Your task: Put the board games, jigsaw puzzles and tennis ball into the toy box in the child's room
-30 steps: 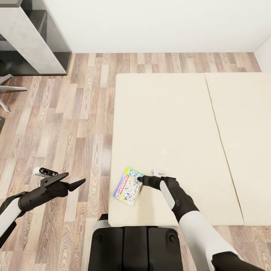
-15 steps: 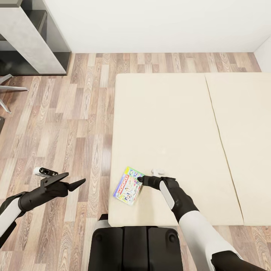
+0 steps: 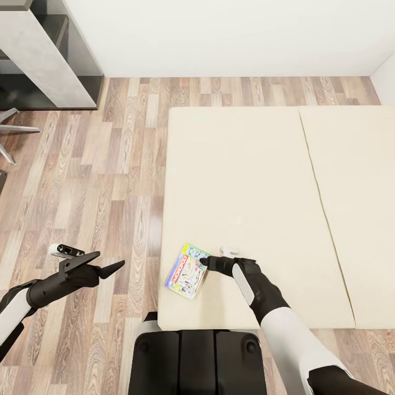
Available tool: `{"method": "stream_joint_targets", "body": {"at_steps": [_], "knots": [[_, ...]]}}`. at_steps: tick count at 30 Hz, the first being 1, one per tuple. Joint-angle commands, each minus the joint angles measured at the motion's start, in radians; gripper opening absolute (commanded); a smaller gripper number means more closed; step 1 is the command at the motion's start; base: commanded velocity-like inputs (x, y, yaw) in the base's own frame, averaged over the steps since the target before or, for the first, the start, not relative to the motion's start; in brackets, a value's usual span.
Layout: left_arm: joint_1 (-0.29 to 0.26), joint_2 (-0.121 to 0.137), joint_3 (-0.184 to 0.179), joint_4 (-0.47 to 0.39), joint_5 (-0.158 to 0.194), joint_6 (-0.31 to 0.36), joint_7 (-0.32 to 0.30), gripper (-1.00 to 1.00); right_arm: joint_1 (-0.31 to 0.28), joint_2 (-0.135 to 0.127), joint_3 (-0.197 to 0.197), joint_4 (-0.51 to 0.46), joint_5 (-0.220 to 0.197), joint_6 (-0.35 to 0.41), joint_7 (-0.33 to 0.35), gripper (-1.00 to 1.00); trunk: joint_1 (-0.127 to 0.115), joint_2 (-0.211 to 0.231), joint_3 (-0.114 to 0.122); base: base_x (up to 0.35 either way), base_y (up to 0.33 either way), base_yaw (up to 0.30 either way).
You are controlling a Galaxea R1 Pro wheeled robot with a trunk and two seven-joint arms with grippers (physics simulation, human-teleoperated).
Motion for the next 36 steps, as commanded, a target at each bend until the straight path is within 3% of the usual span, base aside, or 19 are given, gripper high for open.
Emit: {"method": "stream_joint_targets", "body": {"at_steps": [1,36], "knots": [[-0.001,0.001,-0.002,0.000,0.003,0.005,-0.002,1.00,0.000,0.000,0.000,-0.002,0.001,0.005,0.002,1.00,0.001,-0.002,-0.001,0.000,0.000,0.000],[-0.001,0.001,-0.002,0.001,0.002,0.005,-0.002,1.00,0.006,0.000,0.001,-0.009,0.004,0.005,0.003,1.00,0.001,-0.002,-0.001,0.000,0.015,0.000]]}}
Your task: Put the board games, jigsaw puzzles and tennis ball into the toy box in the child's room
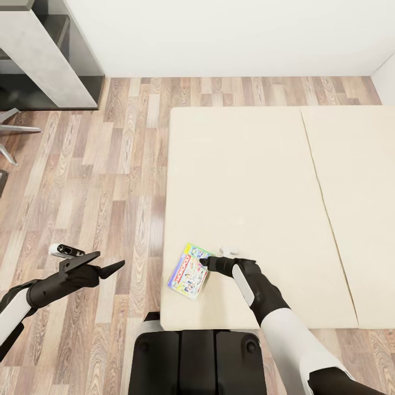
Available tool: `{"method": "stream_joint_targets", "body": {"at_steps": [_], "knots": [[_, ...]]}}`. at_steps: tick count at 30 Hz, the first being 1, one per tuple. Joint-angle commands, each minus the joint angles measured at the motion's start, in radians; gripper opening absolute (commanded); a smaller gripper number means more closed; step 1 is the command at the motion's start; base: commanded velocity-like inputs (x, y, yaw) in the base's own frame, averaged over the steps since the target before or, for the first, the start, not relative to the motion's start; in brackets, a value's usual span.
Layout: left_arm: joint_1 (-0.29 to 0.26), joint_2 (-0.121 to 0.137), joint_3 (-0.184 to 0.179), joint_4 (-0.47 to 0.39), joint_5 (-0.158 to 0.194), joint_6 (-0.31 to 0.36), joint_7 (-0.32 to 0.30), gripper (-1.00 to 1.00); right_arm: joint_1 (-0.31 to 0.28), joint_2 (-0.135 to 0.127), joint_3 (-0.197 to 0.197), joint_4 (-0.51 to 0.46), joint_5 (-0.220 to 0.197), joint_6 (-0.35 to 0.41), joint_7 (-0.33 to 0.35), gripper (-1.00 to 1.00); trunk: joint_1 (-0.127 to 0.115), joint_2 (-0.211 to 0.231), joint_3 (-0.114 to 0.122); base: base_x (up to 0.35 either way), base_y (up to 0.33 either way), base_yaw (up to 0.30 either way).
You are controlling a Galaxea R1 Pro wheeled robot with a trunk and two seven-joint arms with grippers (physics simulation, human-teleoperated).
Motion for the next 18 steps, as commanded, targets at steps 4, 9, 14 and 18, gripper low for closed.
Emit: {"method": "stream_joint_targets", "body": {"at_steps": [4,9,14,18], "knots": [[-0.001,0.001,-0.002,0.001,0.004,0.005,-0.002,1.00,0.000,0.000,0.000,-0.001,0.001,0.005,0.002,1.00,0.001,-0.002,-0.001,0.000,0.038,0.000],[-0.001,0.001,-0.002,0.000,0.004,0.005,-0.002,1.00,0.000,0.000,0.000,-0.001,0.001,0.005,0.002,1.00,0.001,-0.002,-0.001,0.000,0.010,0.000],[-0.001,0.001,-0.002,0.001,0.004,0.005,-0.002,1.00,0.000,0.000,0.000,-0.001,0.001,0.004,0.002,1.00,0.001,-0.002,-0.001,0.000,0.013,0.000],[-0.001,0.001,-0.002,0.001,0.003,0.005,-0.002,1.00,0.000,0.000,0.000,-0.001,0.001,0.005,0.002,1.00,0.001,-0.002,-0.001,0.000,0.157,0.000]]}}
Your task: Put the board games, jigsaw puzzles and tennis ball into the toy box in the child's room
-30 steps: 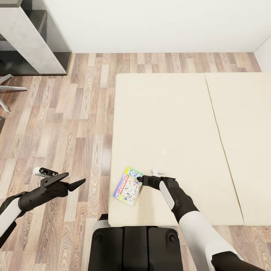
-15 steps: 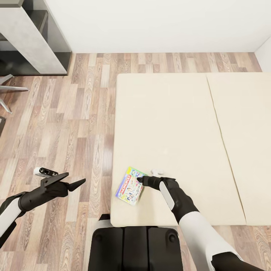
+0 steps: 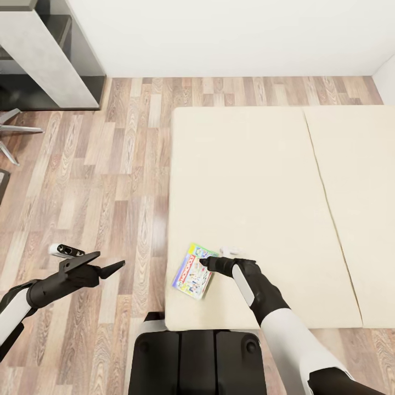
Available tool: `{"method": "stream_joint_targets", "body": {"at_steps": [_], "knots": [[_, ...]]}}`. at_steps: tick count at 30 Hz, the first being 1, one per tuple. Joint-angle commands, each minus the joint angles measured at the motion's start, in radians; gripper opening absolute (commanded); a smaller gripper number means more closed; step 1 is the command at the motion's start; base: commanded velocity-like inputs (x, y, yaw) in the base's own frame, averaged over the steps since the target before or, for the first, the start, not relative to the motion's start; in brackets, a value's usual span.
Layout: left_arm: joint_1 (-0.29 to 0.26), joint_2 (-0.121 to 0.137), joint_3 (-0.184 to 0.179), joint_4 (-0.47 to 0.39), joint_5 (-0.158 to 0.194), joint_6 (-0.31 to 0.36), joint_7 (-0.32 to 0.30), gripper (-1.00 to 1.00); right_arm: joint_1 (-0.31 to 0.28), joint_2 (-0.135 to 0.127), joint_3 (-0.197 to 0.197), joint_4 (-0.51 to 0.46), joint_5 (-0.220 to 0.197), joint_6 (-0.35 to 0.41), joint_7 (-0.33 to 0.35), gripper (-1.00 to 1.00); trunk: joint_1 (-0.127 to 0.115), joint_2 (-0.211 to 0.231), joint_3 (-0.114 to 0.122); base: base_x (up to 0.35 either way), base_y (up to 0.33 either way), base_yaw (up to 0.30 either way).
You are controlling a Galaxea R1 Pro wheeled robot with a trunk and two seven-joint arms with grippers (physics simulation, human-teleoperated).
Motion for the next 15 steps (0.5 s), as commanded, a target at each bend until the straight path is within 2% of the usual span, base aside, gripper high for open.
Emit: {"method": "stream_joint_targets", "body": {"at_steps": [1,5,15], "knots": [[-0.001,0.001,-0.002,0.001,0.004,0.005,-0.002,1.00,0.000,0.000,0.000,-0.001,0.001,0.005,0.002,1.00,0.001,-0.002,-0.001,0.000,0.232,0.000],[-0.001,0.001,-0.002,0.001,0.004,0.005,-0.002,1.00,-0.001,0.000,0.000,-0.001,0.001,0.005,0.002,1.00,0.001,-0.002,-0.001,0.000,0.157,0.000],[-0.001,0.001,-0.002,0.001,0.004,0.005,-0.002,1.00,-0.001,0.000,0.000,-0.002,0.002,0.005,0.002,1.00,0.001,-0.002,-0.001,0.000,0.043,0.000]]}}
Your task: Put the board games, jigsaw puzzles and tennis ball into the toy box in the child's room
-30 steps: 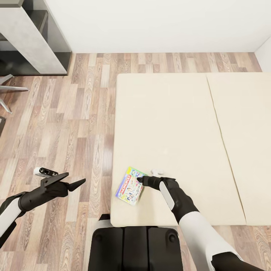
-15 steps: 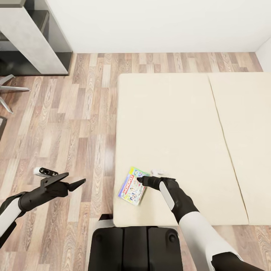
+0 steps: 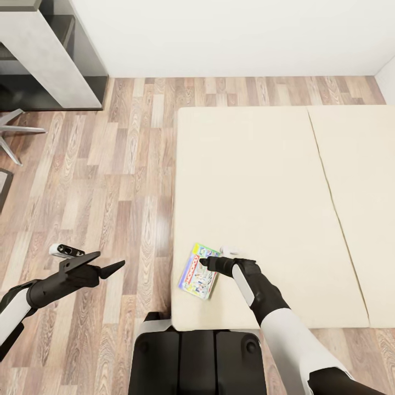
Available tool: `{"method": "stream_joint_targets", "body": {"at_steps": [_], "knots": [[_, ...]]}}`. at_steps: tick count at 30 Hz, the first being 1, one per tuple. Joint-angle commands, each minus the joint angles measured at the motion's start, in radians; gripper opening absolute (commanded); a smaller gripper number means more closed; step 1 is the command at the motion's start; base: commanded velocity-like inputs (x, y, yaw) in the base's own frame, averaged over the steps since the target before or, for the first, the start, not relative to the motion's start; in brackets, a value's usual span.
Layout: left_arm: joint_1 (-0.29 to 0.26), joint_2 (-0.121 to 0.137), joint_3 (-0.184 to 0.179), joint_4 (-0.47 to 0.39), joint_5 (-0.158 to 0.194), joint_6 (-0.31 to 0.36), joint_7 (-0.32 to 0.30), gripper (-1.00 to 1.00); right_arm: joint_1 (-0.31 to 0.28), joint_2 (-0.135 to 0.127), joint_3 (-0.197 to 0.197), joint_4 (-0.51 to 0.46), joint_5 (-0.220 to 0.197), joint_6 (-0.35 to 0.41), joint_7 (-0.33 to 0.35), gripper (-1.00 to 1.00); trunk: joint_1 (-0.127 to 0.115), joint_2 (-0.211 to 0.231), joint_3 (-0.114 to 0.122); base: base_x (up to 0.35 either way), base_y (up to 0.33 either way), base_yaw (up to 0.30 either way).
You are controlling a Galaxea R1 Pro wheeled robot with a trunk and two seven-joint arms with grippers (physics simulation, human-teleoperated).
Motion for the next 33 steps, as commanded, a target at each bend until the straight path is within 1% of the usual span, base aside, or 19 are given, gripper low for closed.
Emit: {"method": "stream_joint_targets", "body": {"at_steps": [1,33], "knots": [[-0.001,0.001,-0.002,0.001,0.004,0.005,-0.002,1.00,0.000,0.000,0.000,-0.001,0.001,0.005,0.002,1.00,0.001,-0.002,-0.001,0.000,0.039,0.000],[-0.001,0.001,-0.002,0.001,0.005,0.005,-0.002,1.00,0.000,0.000,0.000,-0.001,0.001,0.005,0.002,1.00,0.001,-0.002,-0.001,0.000,0.019,0.000]]}}
